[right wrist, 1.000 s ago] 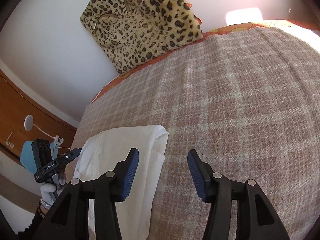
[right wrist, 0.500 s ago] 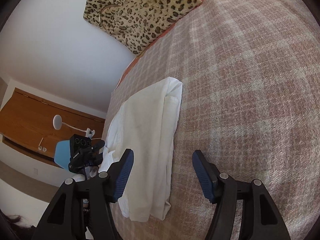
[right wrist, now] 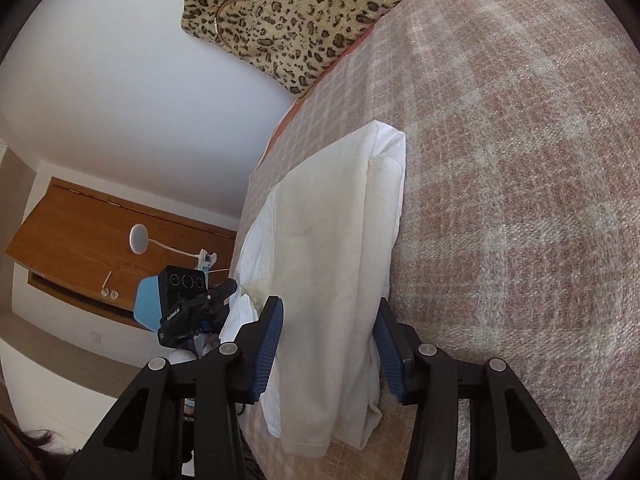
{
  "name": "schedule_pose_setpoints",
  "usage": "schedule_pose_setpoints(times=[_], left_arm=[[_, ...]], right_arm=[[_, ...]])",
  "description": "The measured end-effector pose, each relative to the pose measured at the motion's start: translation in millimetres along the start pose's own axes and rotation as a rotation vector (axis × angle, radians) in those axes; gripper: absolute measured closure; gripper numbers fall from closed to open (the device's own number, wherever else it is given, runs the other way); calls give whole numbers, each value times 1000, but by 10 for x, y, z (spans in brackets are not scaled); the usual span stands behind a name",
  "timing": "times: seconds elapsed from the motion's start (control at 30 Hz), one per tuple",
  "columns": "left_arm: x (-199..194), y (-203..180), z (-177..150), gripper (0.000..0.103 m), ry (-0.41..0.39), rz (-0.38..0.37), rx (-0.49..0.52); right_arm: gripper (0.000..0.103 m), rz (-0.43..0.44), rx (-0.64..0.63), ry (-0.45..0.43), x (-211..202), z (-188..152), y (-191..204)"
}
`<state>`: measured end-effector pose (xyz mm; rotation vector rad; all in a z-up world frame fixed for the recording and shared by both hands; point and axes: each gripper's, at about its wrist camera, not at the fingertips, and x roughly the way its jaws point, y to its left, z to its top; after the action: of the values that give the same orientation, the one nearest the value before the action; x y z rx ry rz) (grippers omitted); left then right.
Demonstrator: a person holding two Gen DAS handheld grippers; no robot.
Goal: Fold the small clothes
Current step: 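Move both grippers to the folded shirt's edge and close on it, then lift the held edge with both grippers and fold it over the shirt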
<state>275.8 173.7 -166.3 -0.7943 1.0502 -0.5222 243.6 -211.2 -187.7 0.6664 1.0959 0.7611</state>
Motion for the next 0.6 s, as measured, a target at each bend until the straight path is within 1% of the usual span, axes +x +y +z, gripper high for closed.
schedule_pose_setpoints(times=[0.03,0.1,0.17,0.2,0.23,0.3,0.37,0.5,0.6], left_arm=[[4,-8,-11,68,-7,13,5],[13,-50,-33,72,-18,41,25],[4,-124,-46,77,-29,63,61],[-7,-168,-52,82,-37,70,80],[-17,-221,-60,84,-44,79,103],[-35,-337,-81,85,-59,97,153],[-49,-426,-101,86,-70,105,187],[-81,-547,-145,86,-94,99,213],[-76,-673,-195,87,-95,90,251]], right_arm=[[71,-9,20,-1,8,-6,-28],[79,-33,35,-29,2,-36,-50],[84,-80,5,-43,-4,-78,15],[86,-112,-24,-50,-6,-97,80],[88,-147,-57,-55,-10,-116,160],[91,-192,-107,-70,-28,-142,292],[92,-218,-142,-86,-57,-160,400],[93,-267,-201,-107,-106,-208,564],[94,-294,-244,-119,-159,-249,682]])
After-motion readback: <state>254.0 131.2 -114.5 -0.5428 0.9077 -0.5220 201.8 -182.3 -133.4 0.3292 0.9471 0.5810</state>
